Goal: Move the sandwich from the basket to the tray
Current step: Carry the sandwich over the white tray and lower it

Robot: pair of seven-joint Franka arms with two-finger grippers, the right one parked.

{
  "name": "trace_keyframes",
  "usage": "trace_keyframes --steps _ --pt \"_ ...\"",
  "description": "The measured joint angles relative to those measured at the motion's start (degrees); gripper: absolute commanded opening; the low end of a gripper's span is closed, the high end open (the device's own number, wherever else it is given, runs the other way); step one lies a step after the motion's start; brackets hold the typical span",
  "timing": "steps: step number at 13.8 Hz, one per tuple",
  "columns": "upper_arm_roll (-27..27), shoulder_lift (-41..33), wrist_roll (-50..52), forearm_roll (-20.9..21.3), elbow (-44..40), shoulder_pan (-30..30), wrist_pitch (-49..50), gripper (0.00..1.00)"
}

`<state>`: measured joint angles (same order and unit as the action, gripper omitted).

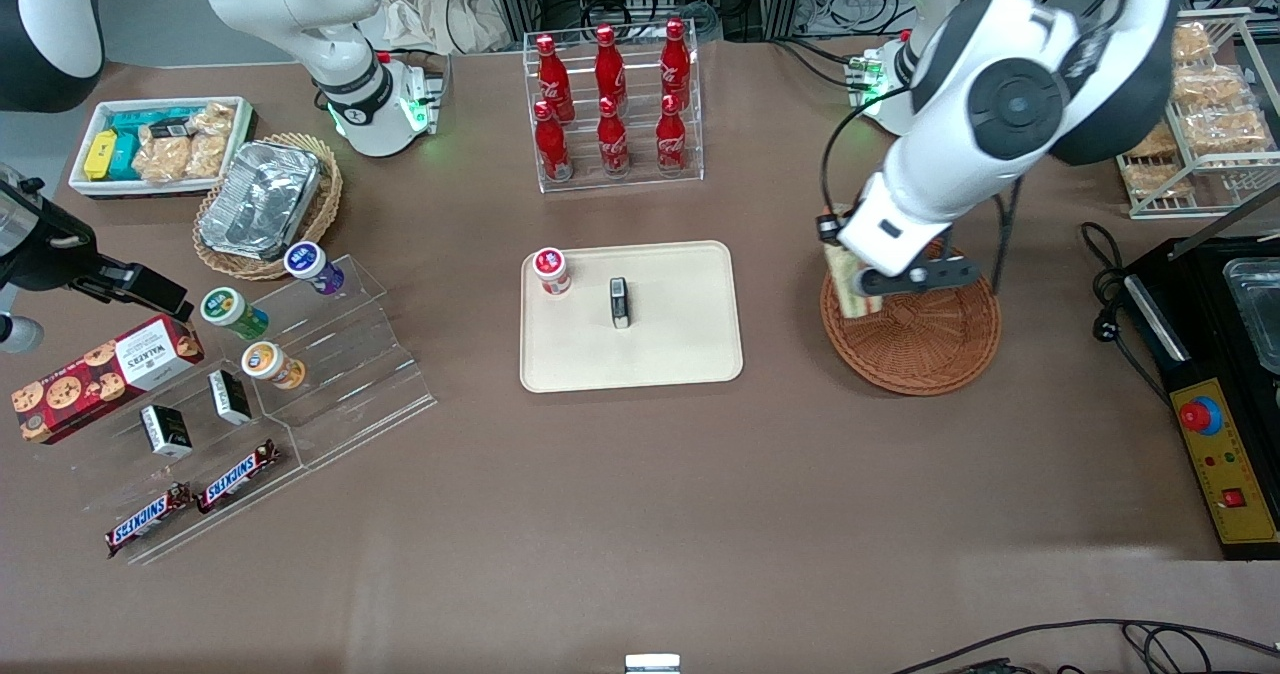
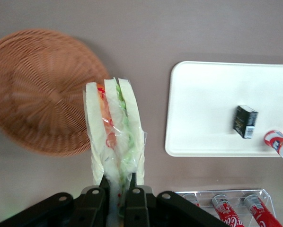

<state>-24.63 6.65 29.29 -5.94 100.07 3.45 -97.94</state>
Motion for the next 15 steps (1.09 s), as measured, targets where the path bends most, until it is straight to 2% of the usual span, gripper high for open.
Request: trace_keyframes --steps 2,4,8,12,15 --pt "-0.9 3.1 -0.5 0.9 0.0 3.0 -3.5 0.00" --pt "-1.0 7.3 2.4 5.6 0.1 7.7 -7.0 0.00" --pt "-1.0 13.3 4.7 9.5 0.7 12.0 -13.5 0.00" --pt "-0.9 17.4 7.0 10.8 2.0 14.6 -18.5 0.00" --pt "-0.5 20.6 8.2 11.0 2.8 16.5 -22.5 0.04"
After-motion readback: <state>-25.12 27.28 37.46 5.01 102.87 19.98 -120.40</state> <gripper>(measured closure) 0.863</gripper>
